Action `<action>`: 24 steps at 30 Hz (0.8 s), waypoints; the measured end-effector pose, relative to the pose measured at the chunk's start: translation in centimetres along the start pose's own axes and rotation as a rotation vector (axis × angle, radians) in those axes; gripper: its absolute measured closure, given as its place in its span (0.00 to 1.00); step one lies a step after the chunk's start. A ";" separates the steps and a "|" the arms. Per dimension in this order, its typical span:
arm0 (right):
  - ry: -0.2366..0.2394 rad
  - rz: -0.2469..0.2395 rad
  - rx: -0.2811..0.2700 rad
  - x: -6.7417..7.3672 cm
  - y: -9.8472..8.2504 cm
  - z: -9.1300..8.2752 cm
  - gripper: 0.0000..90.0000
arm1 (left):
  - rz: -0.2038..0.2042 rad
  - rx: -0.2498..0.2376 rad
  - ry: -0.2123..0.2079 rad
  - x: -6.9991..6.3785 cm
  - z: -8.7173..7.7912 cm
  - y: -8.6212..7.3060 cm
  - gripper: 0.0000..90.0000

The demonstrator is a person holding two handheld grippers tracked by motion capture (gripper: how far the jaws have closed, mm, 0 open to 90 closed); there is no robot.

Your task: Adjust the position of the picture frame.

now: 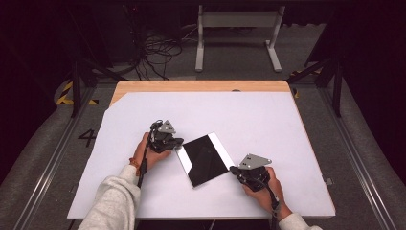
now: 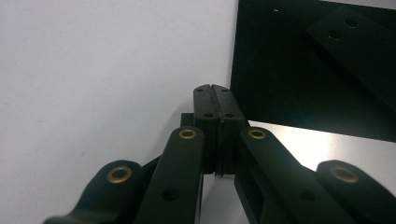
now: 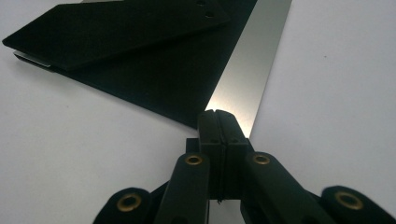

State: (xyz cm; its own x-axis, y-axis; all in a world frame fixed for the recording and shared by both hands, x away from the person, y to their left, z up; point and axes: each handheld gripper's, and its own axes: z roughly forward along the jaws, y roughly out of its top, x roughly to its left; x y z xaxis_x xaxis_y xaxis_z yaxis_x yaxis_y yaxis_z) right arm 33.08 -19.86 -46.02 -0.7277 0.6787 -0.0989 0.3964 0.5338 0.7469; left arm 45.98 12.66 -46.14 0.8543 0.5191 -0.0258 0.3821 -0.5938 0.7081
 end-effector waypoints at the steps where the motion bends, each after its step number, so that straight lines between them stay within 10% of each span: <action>1: -0.001 0.000 0.000 0.0 0.0 0.0 1.00 | -0.002 0.000 -0.002 0.0 0.0 0.0 1.00; 24: -0.020 0.039 -0.007 -1.3 0.4 0.8 1.00 | -0.085 0.003 -0.063 0.6 -0.7 -0.7 1.00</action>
State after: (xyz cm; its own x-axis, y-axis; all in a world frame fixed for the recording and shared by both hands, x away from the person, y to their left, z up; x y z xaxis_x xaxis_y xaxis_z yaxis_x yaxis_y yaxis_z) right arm 34.68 -20.11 -46.09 -0.7005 0.7089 -0.0821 0.4206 0.5030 0.7551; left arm 45.96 13.78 -46.18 0.8393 0.5278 -0.1301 0.4551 -0.5514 0.6992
